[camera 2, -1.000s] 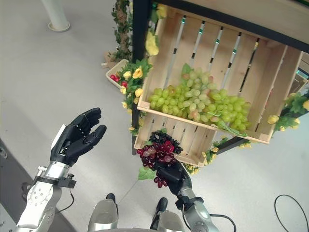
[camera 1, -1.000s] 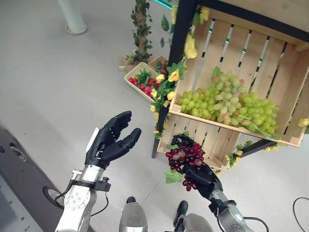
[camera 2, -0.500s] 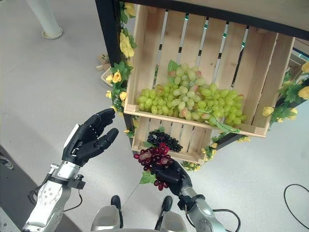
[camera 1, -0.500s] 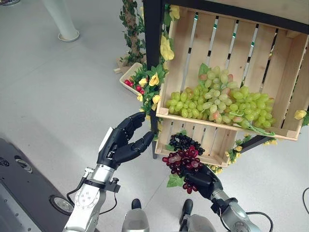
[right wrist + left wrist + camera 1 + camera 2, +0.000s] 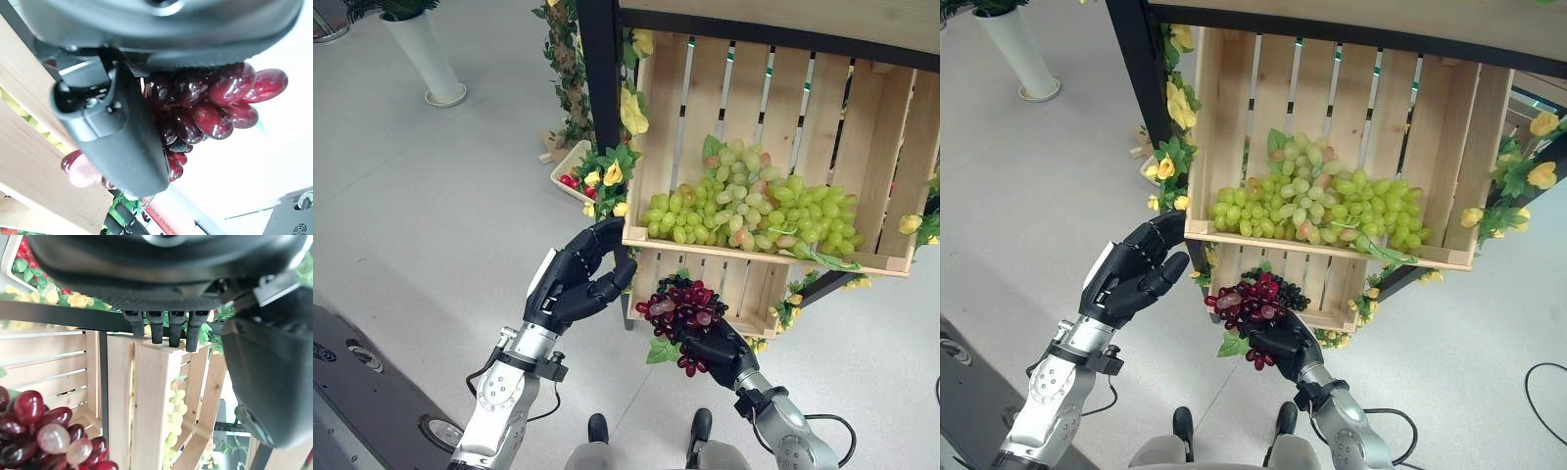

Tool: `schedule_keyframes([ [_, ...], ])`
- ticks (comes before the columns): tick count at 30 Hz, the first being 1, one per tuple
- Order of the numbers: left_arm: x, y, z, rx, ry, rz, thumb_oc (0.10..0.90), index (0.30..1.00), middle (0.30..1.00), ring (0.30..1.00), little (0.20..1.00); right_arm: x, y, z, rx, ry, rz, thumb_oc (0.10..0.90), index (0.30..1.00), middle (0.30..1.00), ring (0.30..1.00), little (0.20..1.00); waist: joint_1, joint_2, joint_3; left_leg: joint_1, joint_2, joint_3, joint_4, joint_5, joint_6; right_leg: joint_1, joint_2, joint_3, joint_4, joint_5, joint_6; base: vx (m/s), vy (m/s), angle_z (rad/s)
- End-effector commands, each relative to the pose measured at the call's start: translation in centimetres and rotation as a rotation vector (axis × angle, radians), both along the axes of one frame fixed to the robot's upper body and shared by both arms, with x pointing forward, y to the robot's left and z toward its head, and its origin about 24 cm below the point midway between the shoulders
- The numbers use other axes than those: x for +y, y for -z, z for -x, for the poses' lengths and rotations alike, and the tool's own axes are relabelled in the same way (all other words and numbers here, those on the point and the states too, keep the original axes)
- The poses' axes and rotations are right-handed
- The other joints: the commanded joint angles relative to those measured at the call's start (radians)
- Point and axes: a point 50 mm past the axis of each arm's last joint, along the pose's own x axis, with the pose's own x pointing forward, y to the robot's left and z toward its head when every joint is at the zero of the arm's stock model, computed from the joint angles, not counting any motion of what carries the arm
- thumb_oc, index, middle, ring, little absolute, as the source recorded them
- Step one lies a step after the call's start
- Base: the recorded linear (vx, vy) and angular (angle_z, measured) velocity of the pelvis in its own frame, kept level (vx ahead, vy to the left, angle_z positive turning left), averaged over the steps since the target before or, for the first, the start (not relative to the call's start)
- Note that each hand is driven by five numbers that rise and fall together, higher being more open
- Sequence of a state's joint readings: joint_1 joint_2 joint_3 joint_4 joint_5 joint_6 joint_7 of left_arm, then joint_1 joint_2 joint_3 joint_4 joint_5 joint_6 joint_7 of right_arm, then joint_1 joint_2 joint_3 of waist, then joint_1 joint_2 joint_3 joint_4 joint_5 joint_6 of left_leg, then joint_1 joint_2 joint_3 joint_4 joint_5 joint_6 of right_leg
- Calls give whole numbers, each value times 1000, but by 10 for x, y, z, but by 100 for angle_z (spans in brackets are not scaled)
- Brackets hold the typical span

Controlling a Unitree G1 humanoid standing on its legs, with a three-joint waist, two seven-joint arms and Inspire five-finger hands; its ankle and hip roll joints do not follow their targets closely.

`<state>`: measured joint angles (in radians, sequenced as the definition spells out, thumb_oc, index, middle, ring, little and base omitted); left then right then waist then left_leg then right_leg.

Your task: Pick up the fruits from the basket on one side to the basket on the other side

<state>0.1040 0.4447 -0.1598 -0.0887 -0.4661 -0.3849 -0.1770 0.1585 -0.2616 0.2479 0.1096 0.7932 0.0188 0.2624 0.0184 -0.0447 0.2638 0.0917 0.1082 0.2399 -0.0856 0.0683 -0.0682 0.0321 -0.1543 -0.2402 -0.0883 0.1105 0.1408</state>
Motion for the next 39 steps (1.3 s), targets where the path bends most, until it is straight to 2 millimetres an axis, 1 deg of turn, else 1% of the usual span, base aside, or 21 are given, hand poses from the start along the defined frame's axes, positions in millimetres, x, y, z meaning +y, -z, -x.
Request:
schedule_keyframes([
  [1,-37,-48,-19,-262,146,72,800,900,900,900,900,7,-51,-26,-274,-58,-81,400,300,300,300,300,-50,32,-95,-20,-12,-48,-2,-13,-14,46,81,46,63,-110,-24,-61,-286,7],
  [4,-35,-46,-18,-263,145,88,800,900,900,900,900,8,-52,-26,-266,-88,-81,400,300,300,300,300,-41,17,-91,-44,21,-69,7,15,-38,79,122,70,31,-112,-48,-57,-234,17],
  [5,-35,-45,-17,-262,146,90,800,900,900,900,900,8,-52,-26,-266,-93,-78,400,300,300,300,300,-40,15,-90,-48,22,-73,12,15,-39,82,124,72,29,-113,-50,-55,-176,12],
  [6,-35,-45,-17,-261,149,88,800,900,900,900,900,9,-52,-26,-266,-106,-66,400,300,300,300,300,-36,8,-88,-63,21,-89,52,2,-38,86,128,79,27,-114,-56,-75,-194,12],
  [7,-34,-44,-16,-258,154,86,800,900,900,900,900,10,-50,-24,-252,-128,-58,400,300,300,300,300,-29,-11,-86,-99,1,-118,184,-53,-33,87,122,93,22,-109,-67,-89,-209,10],
  [8,-34,-43,-15,-254,155,88,800,900,900,900,900,10,-49,-23,-244,-144,-55,400,300,300,300,300,-25,-21,-85,-120,-15,-128,256,-84,-27,87,116,99,19,-102,-70,-77,-157,3],
  [9,-33,-43,-14,-253,154,88,800,900,900,900,900,10,-48,-23,-242,-150,-53,400,300,300,300,300,-23,-26,-85,-131,-26,-134,294,-96,-22,86,113,101,18,-99,-71,-60,-65,-6],
  [11,-31,-45,-12,-255,152,85,800,900,900,900,900,7,-43,-17,-222,-175,-55,400,300,300,300,300,-20,-46,-85,-178,-85,-153,497,-154,10,76,99,111,19,-85,-76,-75,-10,-9],
  [12,-30,-45,-11,-256,151,84,800,900,900,900,900,6,-43,-16,-220,-176,-54,400,300,300,300,300,-21,-47,-86,-182,-92,-156,516,-160,14,74,98,112,20,-83,-76,-72,58,-6],
  [13,-28,-48,-11,-264,147,79,800,900,900,900,900,4,-40,-14,-212,-185,-51,400,300,300,300,300,-23,-52,-88,-192,-126,-170,590,-178,25,66,94,120,22,-76,-75,-52,97,-14],
  [16,-23,-50,-10,-268,143,85,800,900,900,900,900,1,-36,-11,-196,-199,-53,400,300,300,300,300,-28,-49,-100,-158,-144,-189,549,-183,27,64,98,132,24,-77,-70,-31,133,-17],
  [18,-24,-49,-10,-268,158,73,800,900,900,900,900,-1,-33,-8,-169,-199,-47,400,300,300,300,300,-39,-43,-121,-80,-142,-204,393,-189,31,64,101,143,21,-78,-61,-16,185,5],
  [19,-25,-49,-10,-265,162,73,800,900,900,900,900,-1,-33,-8,-164,-201,-45,400,300,300,300,300,-42,-41,-126,-63,-140,-204,357,-191,32,65,101,144,20,-78,-59,-10,215,3],
  [21,-28,-48,-12,-250,188,65,800,900,900,900,900,0,-32,-9,-157,-205,-26,400,300,300,300,300,-51,-29,-140,6,-130,-185,223,-202,31,62,96,136,13,-74,-47,-22,225,-1],
  [22,-29,-48,-12,-249,190,64,800,900,900,900,900,0,-32,-9,-157,-204,-26,400,300,300,300,300,-51,-28,-140,11,-129,-184,214,-200,31,63,95,135,12,-74,-46,-62,247,23],
  [23,-29,-46,-13,-237,193,64,800,900,900,900,900,1,-32,-11,-157,-199,-47,400,300,300,300,300,-56,-18,-145,38,-120,-174,160,-191,29,59,89,126,9,-68,-38,-65,208,18],
  [25,-27,-45,-13,-230,188,65,800,900,900,900,900,2,-33,-13,-160,-191,-71,400,300,300,300,300,-56,-8,-150,56,-122,-166,110,-181,31,49,76,119,4,-56,-25,-121,296,15],
  [28,-28,-44,-13,-228,183,64,800,900,900,900,900,6,-31,-15,-148,-168,-81,400,300,300,300,300,-55,5,-150,74,-131,-161,66,-178,43,2,43,112,15,-25,7,-176,302,8],
  [34,-28,-45,-12,-247,191,52,800,900,900,900,900,12,-34,-22,-169,-118,-126,400,300,300,300,300,-36,4,-133,66,-169,-160,64,-195,77,-89,-37,92,50,44,68,-202,265,5],
  [37,-30,-46,-12,-250,206,48,800,900,900,900,900,12,-37,-24,-180,-90,-148,400,300,300,300,300,-28,4,-125,57,-190,-163,73,-204,89,-111,-70,90,62,75,74,-188,283,2],
  [39,-33,-46,-13,-234,216,60,800,900,900,900,900,12,-36,-23,-169,-61,-140,400,300,300,300,300,-25,4,-117,48,-206,-172,82,-203,94,-132,-105,92,48,115,83,-149,269,0],
])
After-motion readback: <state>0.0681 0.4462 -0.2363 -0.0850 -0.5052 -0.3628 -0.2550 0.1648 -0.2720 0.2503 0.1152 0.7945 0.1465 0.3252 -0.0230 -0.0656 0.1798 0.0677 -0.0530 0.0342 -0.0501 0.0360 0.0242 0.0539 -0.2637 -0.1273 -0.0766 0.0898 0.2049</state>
